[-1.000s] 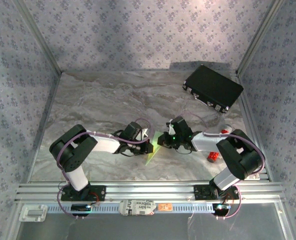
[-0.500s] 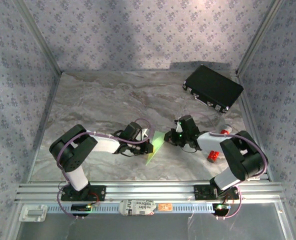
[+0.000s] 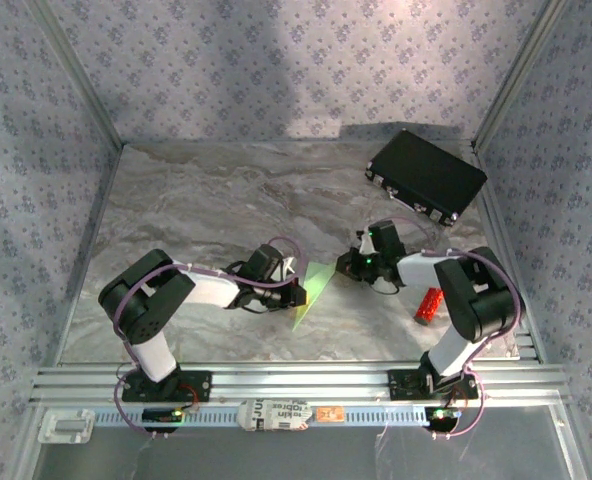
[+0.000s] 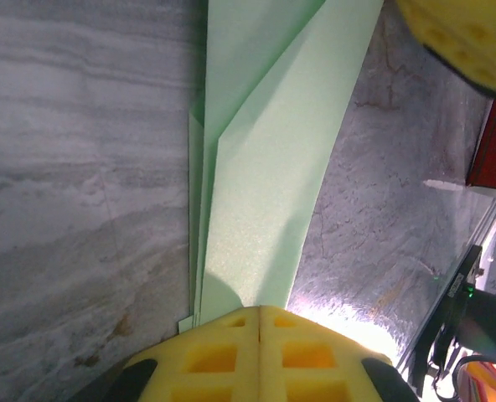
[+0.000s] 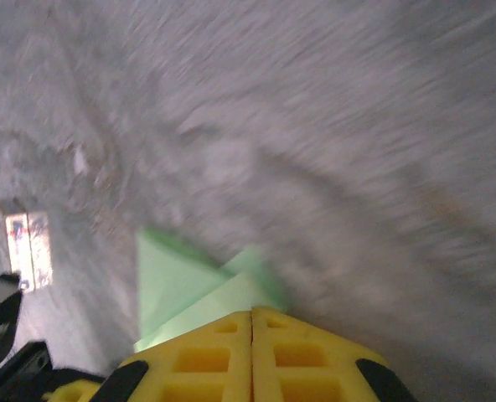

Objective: Fold a paper plane with a square sheet of paper (pick it up from the middle)
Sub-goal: Fold the wing for the fifth time at the center of the table, then move a paper plane to the center of the table.

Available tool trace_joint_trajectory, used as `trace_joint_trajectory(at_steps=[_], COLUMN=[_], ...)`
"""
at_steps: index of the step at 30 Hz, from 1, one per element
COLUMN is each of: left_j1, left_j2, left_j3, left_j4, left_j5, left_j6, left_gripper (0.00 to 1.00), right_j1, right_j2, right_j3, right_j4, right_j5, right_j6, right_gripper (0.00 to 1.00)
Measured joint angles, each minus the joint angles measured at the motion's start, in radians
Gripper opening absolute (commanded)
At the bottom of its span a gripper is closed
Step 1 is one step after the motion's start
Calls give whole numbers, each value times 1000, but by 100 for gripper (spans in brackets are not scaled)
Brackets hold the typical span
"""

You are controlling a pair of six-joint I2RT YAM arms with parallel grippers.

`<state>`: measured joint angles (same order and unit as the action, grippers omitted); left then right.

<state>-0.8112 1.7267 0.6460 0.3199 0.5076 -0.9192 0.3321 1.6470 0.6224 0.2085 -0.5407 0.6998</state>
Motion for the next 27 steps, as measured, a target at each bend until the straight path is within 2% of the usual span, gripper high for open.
trace_joint_trajectory(at_steps=[3, 7, 12, 15, 19, 22, 27], left_j1=[0, -5, -43, -54, -35, 11, 71], left_j2=[-3, -6, -23, -61, -164, -233, -219], left_j3=[-13, -22, -4, 22, 33, 33, 27], left_j4=[27, 49, 25, -36, -121, -153, -171], left_j5=[-7, -26, -108, -159, -202, -205, -156], left_j6=[-31, -79, -113, -104, -77, -58, -29], left_gripper=[0, 0, 18, 23, 26, 25, 24], right_j1=[-72, -80, -1, 62, 119, 157, 209], right_j2=[6, -39, -169, -243, -296, -303, -303], right_j3=[19, 55, 43, 3, -44, -57, -59], right_j4=[-20, -49, -79, -87, -119, -138, -151], right_j5=[-23, -41, -13, 31, 85, 126, 158], right_j6=[-32, -59, -54, -39, -10, 11, 34], right_gripper=[9, 13, 21, 23, 23, 23, 24])
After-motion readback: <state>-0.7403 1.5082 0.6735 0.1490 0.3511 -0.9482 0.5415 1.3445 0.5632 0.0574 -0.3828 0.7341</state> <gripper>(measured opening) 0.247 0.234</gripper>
